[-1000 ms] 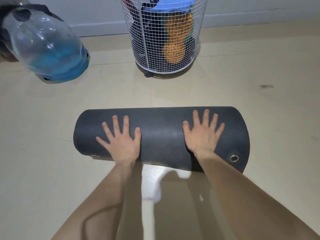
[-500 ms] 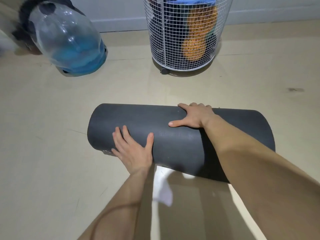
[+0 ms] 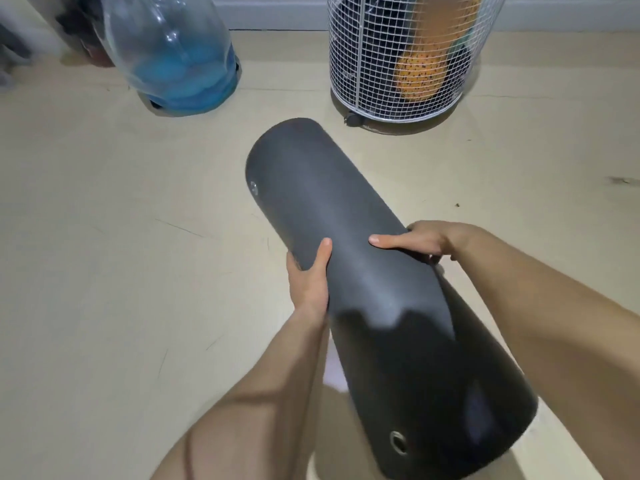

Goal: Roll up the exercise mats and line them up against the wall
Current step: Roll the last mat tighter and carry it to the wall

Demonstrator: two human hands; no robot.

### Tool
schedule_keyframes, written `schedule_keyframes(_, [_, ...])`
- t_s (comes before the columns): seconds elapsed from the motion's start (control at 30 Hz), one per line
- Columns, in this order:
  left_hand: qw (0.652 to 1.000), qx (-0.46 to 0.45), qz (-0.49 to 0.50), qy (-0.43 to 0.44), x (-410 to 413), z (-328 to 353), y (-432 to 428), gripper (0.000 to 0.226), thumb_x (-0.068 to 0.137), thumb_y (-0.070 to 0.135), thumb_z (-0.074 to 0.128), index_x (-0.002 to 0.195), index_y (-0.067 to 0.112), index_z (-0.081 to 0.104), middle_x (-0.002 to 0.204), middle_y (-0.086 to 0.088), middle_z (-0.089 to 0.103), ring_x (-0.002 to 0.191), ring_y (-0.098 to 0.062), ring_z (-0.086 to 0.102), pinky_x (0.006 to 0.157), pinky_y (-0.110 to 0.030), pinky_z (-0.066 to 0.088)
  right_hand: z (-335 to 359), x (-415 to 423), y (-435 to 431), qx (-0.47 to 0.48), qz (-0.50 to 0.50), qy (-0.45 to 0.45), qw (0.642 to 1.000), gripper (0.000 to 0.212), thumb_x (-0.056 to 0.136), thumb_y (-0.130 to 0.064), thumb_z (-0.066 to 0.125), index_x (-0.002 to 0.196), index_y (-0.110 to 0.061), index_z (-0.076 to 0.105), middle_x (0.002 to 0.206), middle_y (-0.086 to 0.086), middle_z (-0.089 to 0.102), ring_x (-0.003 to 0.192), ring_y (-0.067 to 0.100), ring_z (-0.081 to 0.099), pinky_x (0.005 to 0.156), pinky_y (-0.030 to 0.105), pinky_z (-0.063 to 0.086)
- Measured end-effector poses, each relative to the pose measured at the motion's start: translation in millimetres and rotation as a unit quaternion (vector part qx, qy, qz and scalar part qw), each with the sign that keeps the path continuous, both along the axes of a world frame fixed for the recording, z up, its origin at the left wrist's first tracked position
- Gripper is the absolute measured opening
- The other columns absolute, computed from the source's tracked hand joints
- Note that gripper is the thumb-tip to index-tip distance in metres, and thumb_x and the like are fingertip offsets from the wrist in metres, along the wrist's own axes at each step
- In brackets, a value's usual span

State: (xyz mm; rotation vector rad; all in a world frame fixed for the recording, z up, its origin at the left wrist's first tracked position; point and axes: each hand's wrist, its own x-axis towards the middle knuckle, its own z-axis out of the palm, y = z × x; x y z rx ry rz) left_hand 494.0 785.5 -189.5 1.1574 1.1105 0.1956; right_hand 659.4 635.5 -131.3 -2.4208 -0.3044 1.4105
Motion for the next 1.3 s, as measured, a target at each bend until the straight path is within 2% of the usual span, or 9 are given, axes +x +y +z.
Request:
schedule_keyframes(0.07, [0.997,0.035,-0.065,0.033,-2.8,2.7,7.2,0.075,0.071,0.077,0.073,0.130,0.032,0.063,0.121,0.017,0.072,0.112,-0.013,0.069,0.107,-0.040,0.052,-13.7,-23.1,-13.8,0.051,-0.074,0.031,0.995,0.072,0.074,-0.083,0.066,0.119,-0.027,0.062,0.110,-0.008,0.068,0.087,0.012,0.065,0.070,0.028,0.045])
schedule_keyframes(0.2, [0.982,0.037,-0.130,0.131,-4.5,11.0,12.4,0.101,0.061,0.099,0.052,0.137,0.033,0.059,0.129,0.008,0.069,0.121,-0.029,0.066,0.107,-0.049,0.051,-51.9,-51.4,-34.7,0.236,-0.268,0.053,0.933,0.097,0.059,-0.075,0.085,0.139,-0.031,0.054,0.121,-0.010,0.074,0.102,0.012,0.075,0.089,0.036,0.059])
schedule_keyframes(0.4, [0.975,-0.128,-0.176,0.046,-16.2,18.7,10.9,0.088,0.069,0.091,0.060,0.133,0.031,0.065,0.117,0.009,0.077,0.093,-0.010,0.077,0.061,-0.023,0.060,-52.8,-52.2,-29.2,0.289,-0.294,0.106,0.905,0.090,0.060,-0.068,0.088,0.137,-0.034,0.056,0.119,-0.007,0.076,0.102,0.018,0.076,0.091,0.041,0.059])
schedule_keyframes(0.53, [0.968,-0.150,-0.202,-0.021,-12.2,13.6,12.3,0.098,0.062,0.086,0.074,0.139,0.026,0.063,0.126,0.001,0.074,0.114,-0.021,0.073,0.101,-0.040,0.055,-50.7,-65.0,-26.8,0.321,-0.325,0.099,0.884,0.081,0.066,-0.065,0.087,0.135,-0.034,0.060,0.120,-0.006,0.076,0.104,0.020,0.076,0.097,0.045,0.057])
schedule_keyframes(0.63, [0.964,-0.144,-0.225,-0.004,-10.7,33.5,14.9,0.096,0.063,0.081,0.080,0.138,0.023,0.064,0.128,-0.002,0.074,0.116,-0.026,0.071,0.107,-0.043,0.051,-35.2,-92.6,-33.9,0.334,-0.373,0.088,0.861,0.080,0.067,-0.065,0.086,0.136,-0.033,0.060,0.121,-0.007,0.075,0.106,0.018,0.075,0.099,0.045,0.056])
schedule_keyframes(0.8, [0.952,-0.110,-0.286,0.026,-5.2,136.0,-17.2,0.073,0.081,0.068,0.073,0.135,0.021,0.066,0.122,0.000,0.076,0.110,-0.023,0.074,0.102,-0.042,0.055,60.0,-127.4,-76.6,0.352,-0.442,0.076,0.822,0.052,0.089,-0.056,0.073,0.135,-0.035,0.062,0.123,-0.011,0.074,0.113,0.015,0.072,0.102,0.040,0.052])
schedule_keyframes(0.97, [0.930,-0.108,-0.350,0.037,14.6,275.3,-89.0,0.052,0.094,0.055,0.067,0.131,0.017,0.067,0.117,-0.002,0.078,0.106,-0.022,0.075,0.091,-0.037,0.058,192.4,-136.5,-149.2,0.339,-0.524,0.046,0.780,0.078,0.066,-0.065,0.082,0.133,-0.031,0.063,0.118,-0.007,0.076,0.107,0.015,0.073,0.102,0.043,0.055])
schedule_keyframes(1.2, [0.883,-0.101,-0.457,0.047,64.3,449.4,-223.3,0.068,0.085,0.061,0.075,0.137,0.018,0.063,0.124,-0.002,0.075,0.114,-0.024,0.073,0.104,-0.044,0.054,360.3,-136.5,-286.6,0.317,-0.635,-0.025,0.704,0.115,0.040,-0.081,0.088,0.139,-0.031,0.059,0.126,-0.008,0.073,0.115,0.015,0.070,0.109,0.045,0.050])
schedule_keyframes(1.3, [0.851,-0.099,-0.513,0.052,92.1,521.1,-295.2,0.081,0.076,0.069,0.080,0.139,0.021,0.061,0.126,-0.001,0.074,0.115,-0.024,0.072,0.104,-0.044,0.053,437.6,-132.0,-353.8,0.335,-0.651,-0.050,0.679,0.087,0.065,-0.069,0.087,0.139,-0.033,0.059,0.131,-0.011,0.070,0.122,0.013,0.066,0.112,0.044,0.047])
